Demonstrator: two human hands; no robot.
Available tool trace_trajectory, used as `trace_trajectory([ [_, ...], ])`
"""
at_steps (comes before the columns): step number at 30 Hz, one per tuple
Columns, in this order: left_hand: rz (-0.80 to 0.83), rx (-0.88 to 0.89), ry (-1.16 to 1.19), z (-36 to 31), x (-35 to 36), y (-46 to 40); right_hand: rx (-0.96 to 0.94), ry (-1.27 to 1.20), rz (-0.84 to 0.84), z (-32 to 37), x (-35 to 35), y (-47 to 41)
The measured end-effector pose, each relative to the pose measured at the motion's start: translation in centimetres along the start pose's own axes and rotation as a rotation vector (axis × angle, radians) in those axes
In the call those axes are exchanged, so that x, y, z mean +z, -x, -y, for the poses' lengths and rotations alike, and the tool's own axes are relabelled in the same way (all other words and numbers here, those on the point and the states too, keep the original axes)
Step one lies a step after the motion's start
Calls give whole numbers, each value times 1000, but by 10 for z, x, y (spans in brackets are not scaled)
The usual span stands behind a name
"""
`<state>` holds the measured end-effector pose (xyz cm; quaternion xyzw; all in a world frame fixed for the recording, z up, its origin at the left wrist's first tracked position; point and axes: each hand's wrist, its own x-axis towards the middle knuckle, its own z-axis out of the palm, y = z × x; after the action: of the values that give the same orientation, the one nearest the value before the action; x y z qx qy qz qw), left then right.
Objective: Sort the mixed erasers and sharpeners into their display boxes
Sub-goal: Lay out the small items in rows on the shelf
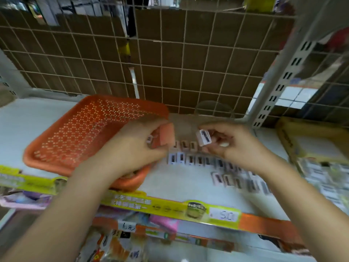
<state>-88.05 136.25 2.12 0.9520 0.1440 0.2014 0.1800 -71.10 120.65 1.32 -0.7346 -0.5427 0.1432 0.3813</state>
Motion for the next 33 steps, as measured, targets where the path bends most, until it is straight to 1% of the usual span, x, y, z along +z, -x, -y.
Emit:
trace_trajectory([
  [3, 46, 76, 14, -30, 18, -2, 18, 102, 21, -17, -24, 22],
  [5, 80, 76, 13, -42, 32, -1, 30, 156, 48, -26, -31, 33],
  [9, 111, -13, -11, -47, 58, 9, 0, 268, 127, -38, -25, 46],
  [12, 113, -121, -19, -43, 71, 18, 26, 327, 219, -46, -9, 42],
  [15, 120, -165, -35, -38, 78, 27, 22, 471, 305, -54, 11, 35],
  [19, 120, -188, -11, -32, 80, 35, 7, 618, 290, -51, 27, 31],
  [25, 96, -160, 49, -29, 83, 38, -7, 722, 276, -47, 40, 32],
  [27, 81, -145, 87, -31, 85, 39, 14, 671, 257, -46, 38, 34],
  [29, 61, -116, 139, -34, 86, 39, 40, 482, 184, -44, 34, 36],
  [31, 43, -85, 188, -38, 89, 37, 116, 153, 41, -39, 28, 40],
  [33, 33, -65, 221, -45, 91, 32, 248, -228, -26, -33, 23, 46],
])
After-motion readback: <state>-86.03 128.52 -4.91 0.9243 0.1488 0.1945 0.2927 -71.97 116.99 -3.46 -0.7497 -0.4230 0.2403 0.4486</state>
